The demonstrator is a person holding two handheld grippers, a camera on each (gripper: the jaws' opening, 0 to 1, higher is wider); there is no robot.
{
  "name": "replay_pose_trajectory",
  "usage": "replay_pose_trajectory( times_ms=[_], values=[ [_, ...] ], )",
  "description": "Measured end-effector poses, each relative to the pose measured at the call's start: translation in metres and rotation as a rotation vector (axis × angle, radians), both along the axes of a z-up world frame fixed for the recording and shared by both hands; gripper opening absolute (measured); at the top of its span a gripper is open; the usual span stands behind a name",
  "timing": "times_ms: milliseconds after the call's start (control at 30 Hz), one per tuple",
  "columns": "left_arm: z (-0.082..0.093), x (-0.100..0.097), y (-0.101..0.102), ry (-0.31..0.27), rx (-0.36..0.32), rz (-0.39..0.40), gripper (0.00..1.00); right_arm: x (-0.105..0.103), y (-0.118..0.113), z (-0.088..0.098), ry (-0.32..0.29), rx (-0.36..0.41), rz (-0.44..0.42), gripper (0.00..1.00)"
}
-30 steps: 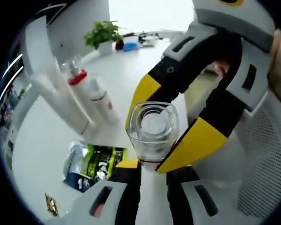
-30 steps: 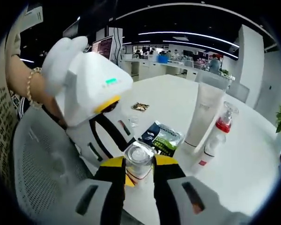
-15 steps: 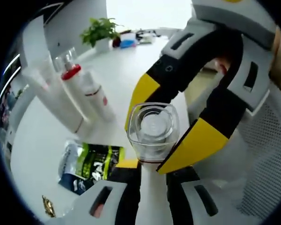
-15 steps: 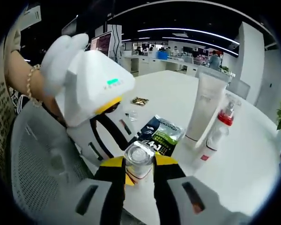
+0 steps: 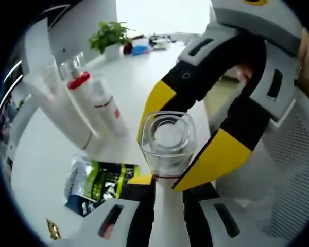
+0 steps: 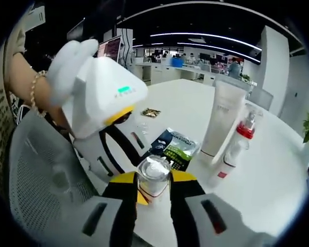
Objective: Arrange the skincare products in the storage area until every visible bottle or jar stands upright without overlapping.
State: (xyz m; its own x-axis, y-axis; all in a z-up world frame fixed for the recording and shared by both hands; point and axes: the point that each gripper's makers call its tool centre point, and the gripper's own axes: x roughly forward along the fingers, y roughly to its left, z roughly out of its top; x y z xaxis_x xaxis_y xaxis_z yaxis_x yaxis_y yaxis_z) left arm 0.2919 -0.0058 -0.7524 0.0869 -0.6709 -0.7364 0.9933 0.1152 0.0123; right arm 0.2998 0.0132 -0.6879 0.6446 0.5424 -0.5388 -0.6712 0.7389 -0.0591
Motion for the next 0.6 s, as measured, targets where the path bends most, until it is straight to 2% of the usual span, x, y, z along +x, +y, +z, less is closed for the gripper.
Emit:
replay_pose_trajectory(
  times_ms=[300,433,600],
  values=[
    [0.001,0.011,-0.011,0.004,-0.016,-0.010,0.16,0.008,-0.014,0.010,-0.020,0.027,-0.046,0.37],
    [0.001,0.016,-0.015,0.005,-0.021,-0.011,0.16,0.010,-0.027,0.013,-0.025,0.027,-0.076,0.44],
    [0.002,0.023,-0.023,0.009,-0.025,-0.013,0.16,0.011,-0.047,0.014,-0.025,0.023,-0.120,0.46]
  ],
)
